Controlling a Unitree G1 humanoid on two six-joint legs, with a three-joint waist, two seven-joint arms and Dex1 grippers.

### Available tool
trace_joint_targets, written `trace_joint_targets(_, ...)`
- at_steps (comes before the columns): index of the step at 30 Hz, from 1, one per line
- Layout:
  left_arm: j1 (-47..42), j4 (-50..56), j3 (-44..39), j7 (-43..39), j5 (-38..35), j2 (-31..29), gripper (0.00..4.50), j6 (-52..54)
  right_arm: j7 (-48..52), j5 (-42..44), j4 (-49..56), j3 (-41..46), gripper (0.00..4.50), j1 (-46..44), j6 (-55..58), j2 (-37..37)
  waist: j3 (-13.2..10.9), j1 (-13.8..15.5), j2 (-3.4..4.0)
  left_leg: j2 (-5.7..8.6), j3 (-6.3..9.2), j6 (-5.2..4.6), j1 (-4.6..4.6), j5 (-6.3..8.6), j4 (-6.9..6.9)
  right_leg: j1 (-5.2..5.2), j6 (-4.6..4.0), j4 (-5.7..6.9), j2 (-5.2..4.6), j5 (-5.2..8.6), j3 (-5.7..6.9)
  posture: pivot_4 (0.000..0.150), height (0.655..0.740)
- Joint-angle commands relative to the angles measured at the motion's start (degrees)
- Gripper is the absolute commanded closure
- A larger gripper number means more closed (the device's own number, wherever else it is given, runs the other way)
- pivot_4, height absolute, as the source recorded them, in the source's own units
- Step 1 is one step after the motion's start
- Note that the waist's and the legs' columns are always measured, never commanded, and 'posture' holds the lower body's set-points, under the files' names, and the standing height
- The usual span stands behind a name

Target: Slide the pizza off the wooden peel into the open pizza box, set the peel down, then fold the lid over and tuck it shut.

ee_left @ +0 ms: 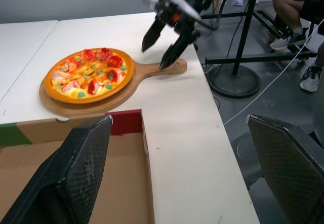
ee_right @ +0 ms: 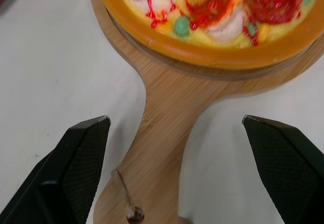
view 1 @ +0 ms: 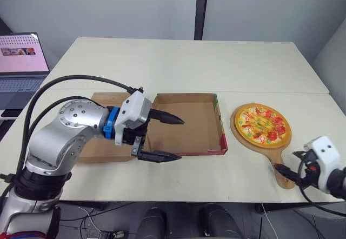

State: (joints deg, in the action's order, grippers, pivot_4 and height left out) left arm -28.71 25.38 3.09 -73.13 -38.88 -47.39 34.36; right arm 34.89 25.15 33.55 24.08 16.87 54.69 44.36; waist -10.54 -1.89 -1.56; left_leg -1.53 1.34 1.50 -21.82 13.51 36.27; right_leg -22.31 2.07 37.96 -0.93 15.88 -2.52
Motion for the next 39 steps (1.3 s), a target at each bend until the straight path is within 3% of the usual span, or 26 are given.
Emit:
trace_joint_targets(1, 1.24, 2.19, -0.67, 0.37, -0.78, -0.24, 0.05, -0.44, -3.86, -1.75, 0.16, -2.71, 0.00, -1.41, 1.32, -1.37, 0.01, 0.05, 0.01, 0.00, 0.00, 0.00, 0.01, 0.00, 0.00, 0.00, -0.01, 0.00, 0.00, 0.00, 0.00, 0.150, 0.7316)
trace_joint_targets(8, 2.26, 2.82, -0.39, 1.26, -0.16, 0.02, 0.05, -0.91, -7.07, -4.17, -5.39, -6.76, 0.00, -4.95, -0.62, -4.40, 0.16, 0.04, -0.28, -0.01, 0.02, 0.00, -0.01, 0.00, 0.06, 0.02, 0.01, -0.04, 0.02, 0.00, 0.02, 0.150, 0.7316)
trace_joint_targets(11, 2.12, 3.07, -0.29, 2.00, -0.09, 0.01, 0.00, -0.65, -7.51, -4.62, -6.45, -7.73, 0.55, -4.85, -1.56, -4.94, 0.33, 0.03, -0.55, -0.03, 0.02, 0.00, 0.01, 0.00, 0.06, 0.03, 0.00, -0.04, 0.06, 0.00, 0.02, 0.150, 0.7316)
trace_joint_targets(15, 2.12, 2.99, -0.78, 2.85, -0.43, -0.01, 0.00, -0.40, -8.86, -5.60, -6.82, -7.51, 1.87, -3.82, -3.38, -6.27, 0.50, 0.01, -0.82, -0.07, 0.03, 0.00, 0.03, 0.00, 0.06, 0.04, -0.01, -0.04, 0.07, 0.00, 0.02, 0.150, 0.7316)
trace_joint_targets(19, 2.56, 2.83, -0.87, 3.73, 0.08, -0.07, 0.00, -0.66, -10.72, -6.51, -6.86, -6.35, 2.87, -2.63, -6.10, -8.15, 0.54, 0.06, -0.88, -0.10, 0.01, 0.00, 0.02, 0.00, 0.07, 0.05, -0.04, -0.07, 0.05, 0.02, -0.01, 0.150, 0.7316)
trace_joint_targets(27, 4.10, 3.04, -4.00, 9.52, -1.83, 0.85, 0.00, 1.40, -11.54, -6.41, -4.71, -1.11, 2.92, -4.37, -12.54, -8.79, 0.43, 0.19, -0.71, -0.12, 0.04, -0.01, -0.04, 0.01, 0.07, 0.02, -0.03, -0.06, -0.05, 0.01, 0.00, 0.150, 0.7316)
trace_joint_targets(39, 6.65, -1.03, -10.99, 11.53, 0.35, -4.67, 0.00, 1.03, -1.96, -2.01, -5.34, 2.40, 2.92, -17.01, -9.79, 3.89, 0.00, 0.02, -0.02, -0.01, 0.01, -0.01, -0.18, 0.01, -0.03, -0.21, 0.01, -0.03, 0.08, 0.00, 0.00, 0.150, 0.7316)
